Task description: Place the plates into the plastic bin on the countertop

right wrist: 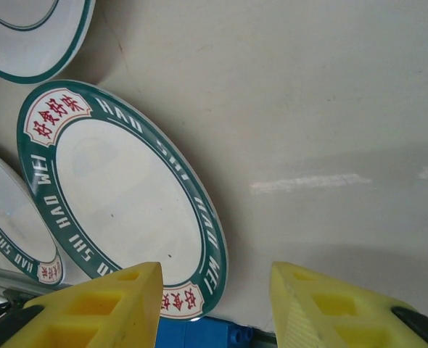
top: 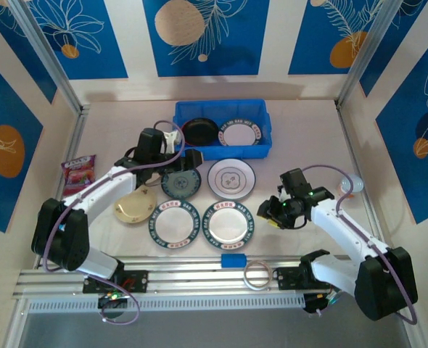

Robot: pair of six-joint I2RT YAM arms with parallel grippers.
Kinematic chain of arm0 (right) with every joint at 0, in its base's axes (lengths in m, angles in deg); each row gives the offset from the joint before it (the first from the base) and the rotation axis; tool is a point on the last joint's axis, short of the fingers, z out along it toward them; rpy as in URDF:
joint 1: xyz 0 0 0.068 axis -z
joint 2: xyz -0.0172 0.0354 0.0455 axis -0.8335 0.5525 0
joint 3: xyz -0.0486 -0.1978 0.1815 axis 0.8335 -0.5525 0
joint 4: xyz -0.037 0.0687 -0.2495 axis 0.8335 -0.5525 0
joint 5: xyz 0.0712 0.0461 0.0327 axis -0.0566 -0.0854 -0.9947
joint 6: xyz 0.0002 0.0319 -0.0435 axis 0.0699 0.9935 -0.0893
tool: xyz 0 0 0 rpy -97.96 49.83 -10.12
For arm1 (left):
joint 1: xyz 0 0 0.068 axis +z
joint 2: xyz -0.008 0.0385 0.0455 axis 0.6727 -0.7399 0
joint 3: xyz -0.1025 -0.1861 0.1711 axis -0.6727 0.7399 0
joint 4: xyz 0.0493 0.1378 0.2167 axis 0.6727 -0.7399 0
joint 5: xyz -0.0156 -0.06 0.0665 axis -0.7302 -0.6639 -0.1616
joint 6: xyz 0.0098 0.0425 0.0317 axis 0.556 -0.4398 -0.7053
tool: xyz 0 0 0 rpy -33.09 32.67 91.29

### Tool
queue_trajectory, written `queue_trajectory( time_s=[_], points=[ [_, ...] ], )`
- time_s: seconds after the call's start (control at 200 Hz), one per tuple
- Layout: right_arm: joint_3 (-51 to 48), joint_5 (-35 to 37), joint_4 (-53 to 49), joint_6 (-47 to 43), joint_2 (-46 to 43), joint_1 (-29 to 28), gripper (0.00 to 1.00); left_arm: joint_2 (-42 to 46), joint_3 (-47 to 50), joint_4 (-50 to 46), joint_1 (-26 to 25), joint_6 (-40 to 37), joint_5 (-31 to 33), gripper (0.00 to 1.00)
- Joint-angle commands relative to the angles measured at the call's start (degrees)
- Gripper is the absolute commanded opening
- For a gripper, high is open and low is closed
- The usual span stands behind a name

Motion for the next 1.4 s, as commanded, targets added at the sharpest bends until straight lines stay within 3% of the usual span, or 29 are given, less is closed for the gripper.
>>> queue_trajectory(
  time_s=[0.0, 0.43, 1.031, 1.396],
  points=[
    [-1.5, -3.8, 3.9, -0.9, 1.1, 0.3, 0.44, -1.1, 0.4, 2.3, -0.9, 0.7, -1.2, 0.86],
    [-1.9, -8.8, 10.0, -3.2, 12.1, -0.2, 0.4, -2.3, 1.1, 3.7, -2.0, 1.4, -0.6, 0.86],
    [-1.6, -13.2, 13.5, -5.8, 20.0, -1.7, 0.35, -3.3, 3.2, 6.1, -2.1, 2.4, -0.2, 0.85],
    [-1.9, -16.7, 16.6, -7.1, 24.1, -1.7, 0.24, -4.6, 2.9, 6.2, -2.5, 2.4, 0.3, 0.84]
  ],
)
